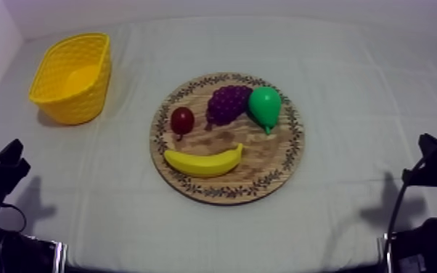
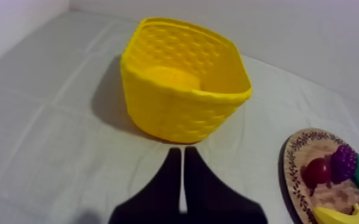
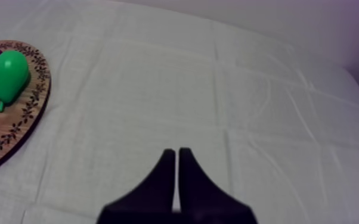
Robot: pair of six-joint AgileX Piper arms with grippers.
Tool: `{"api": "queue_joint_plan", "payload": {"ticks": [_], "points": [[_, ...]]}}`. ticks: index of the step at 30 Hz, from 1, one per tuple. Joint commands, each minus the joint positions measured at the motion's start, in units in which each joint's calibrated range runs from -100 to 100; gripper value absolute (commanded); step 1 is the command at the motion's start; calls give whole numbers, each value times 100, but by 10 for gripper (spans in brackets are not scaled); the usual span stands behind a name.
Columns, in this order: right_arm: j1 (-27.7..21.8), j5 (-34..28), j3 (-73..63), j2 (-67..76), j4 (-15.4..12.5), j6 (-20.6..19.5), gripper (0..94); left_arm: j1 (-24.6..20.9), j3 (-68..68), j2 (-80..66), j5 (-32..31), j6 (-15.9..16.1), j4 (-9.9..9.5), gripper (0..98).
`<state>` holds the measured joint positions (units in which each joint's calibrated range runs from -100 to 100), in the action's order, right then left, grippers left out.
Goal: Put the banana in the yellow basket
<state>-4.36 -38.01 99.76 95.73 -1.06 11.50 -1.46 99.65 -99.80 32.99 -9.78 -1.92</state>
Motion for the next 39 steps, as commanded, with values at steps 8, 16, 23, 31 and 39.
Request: {"api": "queue_joint_plan", "payload": {"ticks": [8, 16, 23, 31, 39], "points": [[0, 3, 2, 2, 1, 0, 3, -2, 2, -3, 0, -37, -1, 6], [0, 3, 2, 2, 1, 0, 3, 80, 2, -3, 0, -198, -1, 66], [0, 3, 2, 2, 1, 0, 3, 217, -16, 15, 72, -117, 4, 76], [0, 3, 2, 2, 1, 0, 3, 427, -63, 392, -259, 247, 94, 74], [0, 3, 2, 2, 1, 0, 3, 549, -1062, 1534, -320, 883, 499, 72]]}}
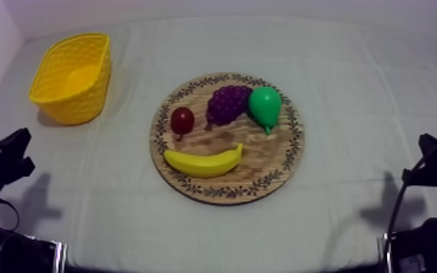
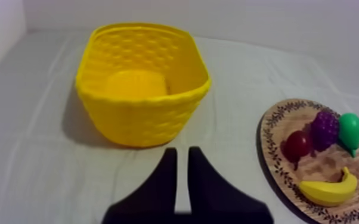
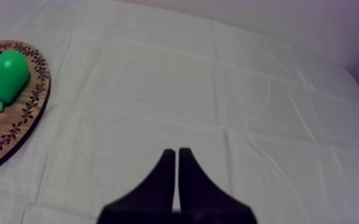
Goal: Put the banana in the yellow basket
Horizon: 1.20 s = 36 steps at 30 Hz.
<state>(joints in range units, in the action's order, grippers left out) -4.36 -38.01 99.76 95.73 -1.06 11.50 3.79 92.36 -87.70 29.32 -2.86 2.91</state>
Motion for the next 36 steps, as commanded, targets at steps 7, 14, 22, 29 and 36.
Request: {"api": "queue_joint_plan", "payload": {"ticks": [7, 14, 22, 29, 36], "points": [[0, 3, 2, 2, 1, 0, 3, 416, -2009, 1489, 281, 643, 53, 73], [0, 3, 2, 2, 1, 0, 3, 848, -3508, 2662, 698, 1193, 67, 76], [0, 3, 2, 2, 1, 0, 3, 1547, -4666, 3861, 984, 1706, -114, 82], [0, 3, 2, 2, 1, 0, 3, 2229, -5185, 4690, 1146, 1742, -436, 88], [0, 3, 2, 2, 1, 0, 3, 2751, -5341, 5309, 1308, 1708, -627, 93]]}}
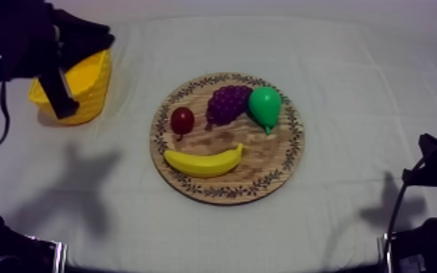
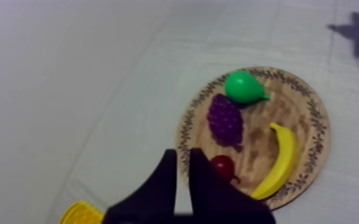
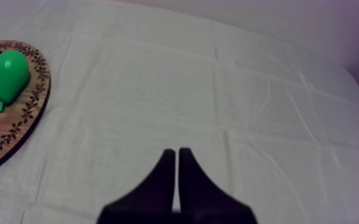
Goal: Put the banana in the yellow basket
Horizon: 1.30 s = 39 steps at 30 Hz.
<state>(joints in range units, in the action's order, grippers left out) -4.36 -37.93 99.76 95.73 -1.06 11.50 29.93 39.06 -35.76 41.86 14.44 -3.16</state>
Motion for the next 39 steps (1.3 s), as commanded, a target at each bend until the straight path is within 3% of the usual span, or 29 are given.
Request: {"api": "queue_joint_plan", "payload": {"ticks": [1, 11, 26, 33, 37, 39], "points": [[0, -5, 2, 2, 1, 0, 3, 191, -27, 188, 106, -59, -49, 93], [0, -5, 2, 2, 1, 0, 3, 742, 184, 657, 691, -548, -477, 110], [0, -5, 2, 2, 1, 0, 3, 910, 498, 1059, 578, -358, -386, 118], [0, -5, 2, 2, 1, 0, 3, 912, 1067, 1230, 238, -447, -470, 137], [0, -5, 2, 2, 1, 0, 3, 883, 1544, 1310, -265, -484, -480, 145], [0, -5, 2, 2, 1, 0, 3, 872, 1664, 1344, -458, -587, -512, 194]]}}
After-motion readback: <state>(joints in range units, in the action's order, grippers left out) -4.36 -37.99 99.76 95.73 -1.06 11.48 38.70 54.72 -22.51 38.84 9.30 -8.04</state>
